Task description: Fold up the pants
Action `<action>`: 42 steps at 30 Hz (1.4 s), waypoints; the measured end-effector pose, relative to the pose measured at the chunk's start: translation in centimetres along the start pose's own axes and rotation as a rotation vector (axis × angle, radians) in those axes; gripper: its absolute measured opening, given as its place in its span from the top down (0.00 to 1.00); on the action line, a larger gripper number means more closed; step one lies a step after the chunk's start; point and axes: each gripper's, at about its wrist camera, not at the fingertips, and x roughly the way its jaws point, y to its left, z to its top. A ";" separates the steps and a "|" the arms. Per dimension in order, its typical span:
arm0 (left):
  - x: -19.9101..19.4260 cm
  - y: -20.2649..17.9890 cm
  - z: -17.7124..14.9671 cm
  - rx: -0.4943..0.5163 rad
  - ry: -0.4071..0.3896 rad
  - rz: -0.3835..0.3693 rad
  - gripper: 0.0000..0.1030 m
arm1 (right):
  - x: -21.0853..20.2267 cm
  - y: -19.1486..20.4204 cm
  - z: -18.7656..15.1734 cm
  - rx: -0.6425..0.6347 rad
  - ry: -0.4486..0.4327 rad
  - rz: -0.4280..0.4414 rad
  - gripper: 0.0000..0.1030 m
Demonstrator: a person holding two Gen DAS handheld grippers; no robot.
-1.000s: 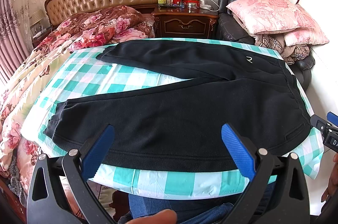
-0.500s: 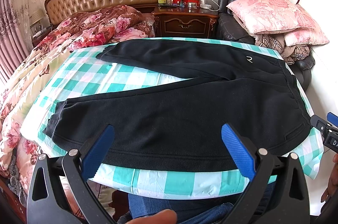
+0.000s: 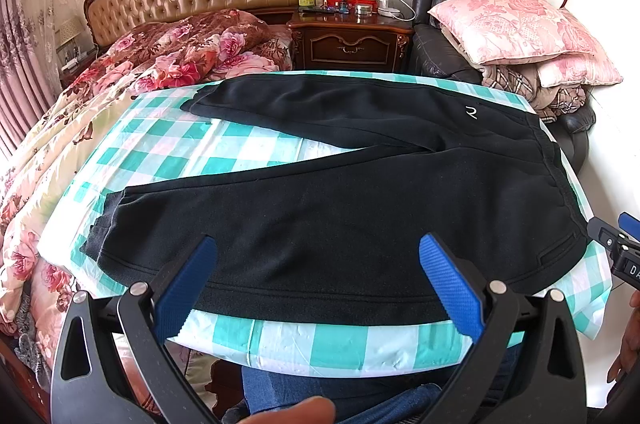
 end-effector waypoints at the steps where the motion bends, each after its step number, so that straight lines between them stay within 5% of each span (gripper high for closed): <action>1: 0.0 0.0 0.0 0.000 0.000 0.000 0.02 | -0.1 0.0 0.0 0.000 0.000 0.000 0.15; 25: 0.4 -0.8 -0.3 -0.001 0.019 -0.005 0.02 | 0.6 0.0 0.3 -0.006 0.017 -0.010 0.15; 42: 7.9 -1.9 1.3 -0.038 0.128 -0.081 0.02 | 8.3 -2.2 4.8 -0.020 0.082 -0.081 0.15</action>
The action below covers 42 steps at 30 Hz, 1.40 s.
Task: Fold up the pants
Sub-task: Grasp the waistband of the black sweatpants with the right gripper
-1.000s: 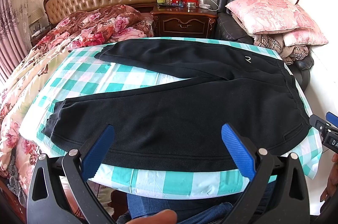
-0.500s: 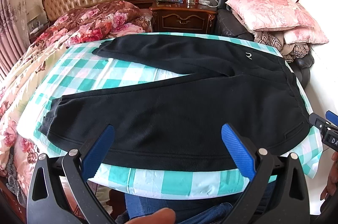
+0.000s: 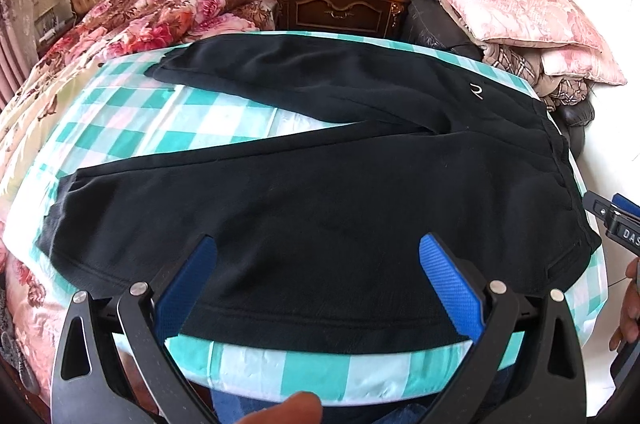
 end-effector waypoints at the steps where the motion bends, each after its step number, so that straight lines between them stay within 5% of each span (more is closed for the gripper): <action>1: 0.4 -0.2 0.3 0.001 -0.001 -0.011 0.02 | 0.8 -0.5 0.7 0.005 0.005 0.009 0.15; 12: 4.7 -0.8 3.5 -0.030 0.064 -0.127 0.02 | 14.7 -12.9 13.7 0.162 0.086 0.035 0.14; 17: 6.2 -0.2 3.8 -0.050 0.102 -0.122 0.02 | 21.1 -15.7 18.3 0.141 0.117 0.155 0.14; 19: 6.5 0.3 3.7 -0.055 0.107 -0.117 0.02 | 22.9 -16.0 19.1 0.136 0.133 0.159 0.14; 26: 7.1 1.8 4.1 -0.091 0.116 -0.093 0.02 | 26.0 -14.7 20.5 0.046 0.166 0.171 0.44; 33: 7.9 2.6 5.2 -0.107 0.108 -0.079 0.02 | 25.3 -14.9 19.8 0.009 0.136 0.191 0.55; 36: 7.8 2.4 5.7 -0.108 0.093 -0.087 0.02 | 24.8 -15.0 19.9 -0.005 0.101 0.174 0.52; 39: 7.6 2.0 5.9 -0.099 0.082 -0.092 0.02 | 25.2 -15.4 20.4 0.000 0.089 0.137 0.24; 42: 7.7 1.7 5.7 -0.094 0.094 -0.087 0.02 | 25.9 -15.7 20.7 -0.003 0.100 0.178 0.22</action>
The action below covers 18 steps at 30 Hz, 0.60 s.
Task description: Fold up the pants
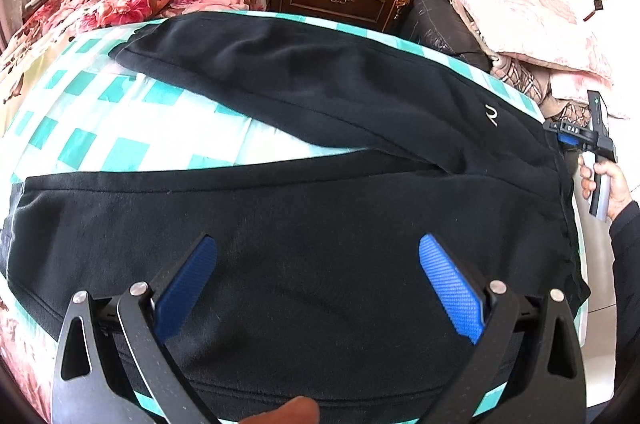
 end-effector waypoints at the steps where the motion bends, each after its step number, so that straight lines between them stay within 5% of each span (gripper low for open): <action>1: 0.1 0.1 0.0 -0.005 0.003 0.002 0.02 | 0.5 0.0 0.0 -0.006 0.018 0.002 0.26; 6: 0.2 0.4 0.2 -0.012 0.002 0.013 0.02 | 1.0 0.8 -0.4 -0.047 0.032 0.032 0.54; 7: 0.2 0.3 0.3 -0.006 0.000 0.011 0.02 | 0.7 1.3 -0.4 -0.065 0.034 0.065 0.68; 14: 1.9 1.2 5.3 -0.033 -0.007 -0.058 0.02 | -10.4 5.8 -1.9 -0.147 -0.218 0.131 0.78; 18: 3.2 2.2 10.0 -0.134 -0.023 -0.203 0.02 | -17.9 9.6 -6.4 -0.273 -0.355 0.237 0.78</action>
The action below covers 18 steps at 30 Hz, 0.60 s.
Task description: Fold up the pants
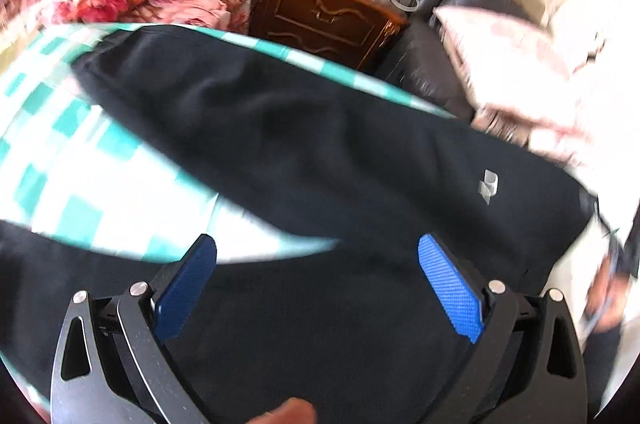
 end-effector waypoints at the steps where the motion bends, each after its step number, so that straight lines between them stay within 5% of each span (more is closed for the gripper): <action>1: 0.4 0.1 1.0 -0.025 0.005 -0.035 0.05 | -1.6 1.6 -0.8 -0.023 -0.016 0.030 0.78; 7: 3.2 0.4 5.1 -0.148 0.051 -0.210 0.20 | -7.2 7.9 -6.7 -0.041 -0.018 0.197 0.79; 12: 6.1 2.2 5.9 -0.240 0.086 -0.256 0.32 | -10.8 10.5 -10.2 -0.028 -0.018 0.281 0.79; 18: 9.1 6.3 6.3 -0.391 0.120 -0.134 0.39 | -12.9 10.8 -12.4 -0.004 -0.009 0.265 0.79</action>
